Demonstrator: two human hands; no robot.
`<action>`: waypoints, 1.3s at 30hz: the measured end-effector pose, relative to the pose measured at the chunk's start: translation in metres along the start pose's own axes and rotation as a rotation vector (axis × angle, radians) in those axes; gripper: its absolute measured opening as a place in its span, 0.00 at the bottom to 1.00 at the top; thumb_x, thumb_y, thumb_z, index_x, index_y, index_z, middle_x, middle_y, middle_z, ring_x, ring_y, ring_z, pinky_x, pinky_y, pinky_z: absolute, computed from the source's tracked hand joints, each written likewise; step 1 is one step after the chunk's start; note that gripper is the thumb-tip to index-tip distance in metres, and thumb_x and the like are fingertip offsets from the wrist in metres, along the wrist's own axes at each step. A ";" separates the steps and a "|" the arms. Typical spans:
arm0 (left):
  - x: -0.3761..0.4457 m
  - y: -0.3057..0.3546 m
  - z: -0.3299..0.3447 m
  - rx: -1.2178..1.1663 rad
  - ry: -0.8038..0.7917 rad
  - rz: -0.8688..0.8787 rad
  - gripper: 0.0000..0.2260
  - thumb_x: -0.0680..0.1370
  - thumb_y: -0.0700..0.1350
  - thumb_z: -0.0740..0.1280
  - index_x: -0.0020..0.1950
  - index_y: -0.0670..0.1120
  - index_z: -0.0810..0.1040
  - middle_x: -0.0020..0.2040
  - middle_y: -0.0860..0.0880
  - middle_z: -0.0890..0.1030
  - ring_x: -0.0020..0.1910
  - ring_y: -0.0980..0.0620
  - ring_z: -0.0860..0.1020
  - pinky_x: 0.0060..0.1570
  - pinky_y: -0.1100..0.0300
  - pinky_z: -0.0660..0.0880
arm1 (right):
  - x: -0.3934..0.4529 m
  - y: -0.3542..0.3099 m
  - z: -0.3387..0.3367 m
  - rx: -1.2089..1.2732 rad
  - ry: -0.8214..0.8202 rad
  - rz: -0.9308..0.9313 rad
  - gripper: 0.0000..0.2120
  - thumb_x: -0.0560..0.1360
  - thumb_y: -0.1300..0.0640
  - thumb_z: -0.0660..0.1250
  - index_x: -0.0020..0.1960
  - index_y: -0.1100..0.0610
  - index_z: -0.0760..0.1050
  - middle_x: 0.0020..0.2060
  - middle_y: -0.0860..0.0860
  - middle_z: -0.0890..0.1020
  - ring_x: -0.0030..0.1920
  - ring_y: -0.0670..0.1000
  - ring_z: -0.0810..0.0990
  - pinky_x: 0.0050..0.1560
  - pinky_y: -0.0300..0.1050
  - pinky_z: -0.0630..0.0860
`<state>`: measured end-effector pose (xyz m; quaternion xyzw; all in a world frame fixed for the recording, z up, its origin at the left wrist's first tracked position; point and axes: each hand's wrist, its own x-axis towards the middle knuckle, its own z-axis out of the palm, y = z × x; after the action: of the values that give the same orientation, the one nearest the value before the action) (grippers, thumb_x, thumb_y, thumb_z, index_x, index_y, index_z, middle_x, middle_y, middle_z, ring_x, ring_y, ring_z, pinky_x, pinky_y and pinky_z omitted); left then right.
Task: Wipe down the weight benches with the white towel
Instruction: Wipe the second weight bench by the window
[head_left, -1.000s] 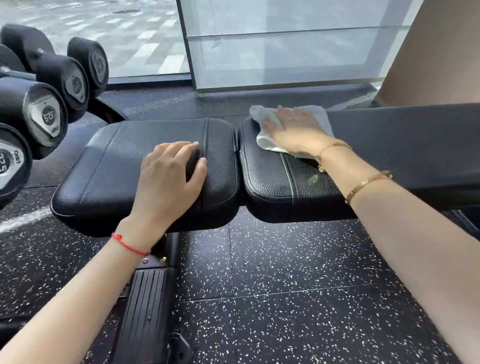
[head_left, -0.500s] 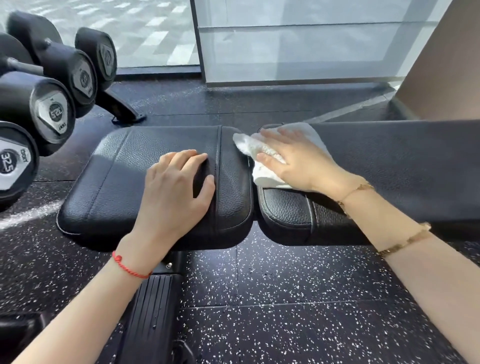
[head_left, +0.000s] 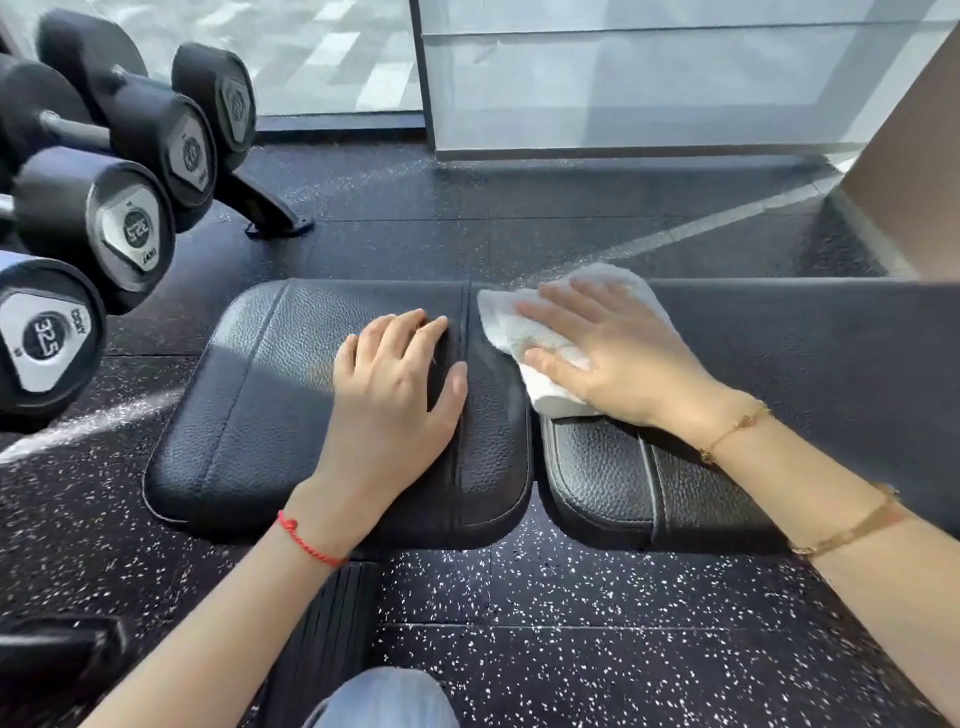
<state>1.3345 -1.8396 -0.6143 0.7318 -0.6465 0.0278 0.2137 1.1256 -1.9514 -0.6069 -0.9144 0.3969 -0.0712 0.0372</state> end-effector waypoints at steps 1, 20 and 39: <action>0.002 0.007 0.002 -0.009 -0.011 0.000 0.25 0.79 0.58 0.55 0.71 0.48 0.73 0.71 0.50 0.73 0.72 0.47 0.68 0.73 0.46 0.61 | -0.001 0.005 -0.001 0.002 0.009 0.021 0.26 0.80 0.36 0.49 0.77 0.41 0.58 0.77 0.44 0.61 0.77 0.50 0.55 0.75 0.46 0.43; 0.023 0.062 0.030 0.077 -0.159 -0.096 0.27 0.78 0.61 0.58 0.74 0.51 0.67 0.74 0.48 0.67 0.76 0.43 0.60 0.73 0.31 0.53 | 0.012 0.117 -0.027 -0.011 -0.108 0.316 0.22 0.81 0.39 0.50 0.55 0.54 0.74 0.52 0.57 0.81 0.55 0.60 0.78 0.57 0.54 0.67; 0.022 0.064 0.035 0.056 -0.055 -0.090 0.24 0.78 0.56 0.63 0.72 0.49 0.70 0.73 0.47 0.70 0.75 0.42 0.63 0.72 0.30 0.55 | -0.009 0.081 -0.019 -0.090 -0.028 0.244 0.29 0.79 0.39 0.39 0.71 0.49 0.67 0.66 0.51 0.75 0.66 0.55 0.72 0.67 0.52 0.64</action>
<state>1.2690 -1.8765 -0.6213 0.7663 -0.6176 0.0164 0.1764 1.0588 -2.0003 -0.5993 -0.8610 0.5072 -0.0358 0.0101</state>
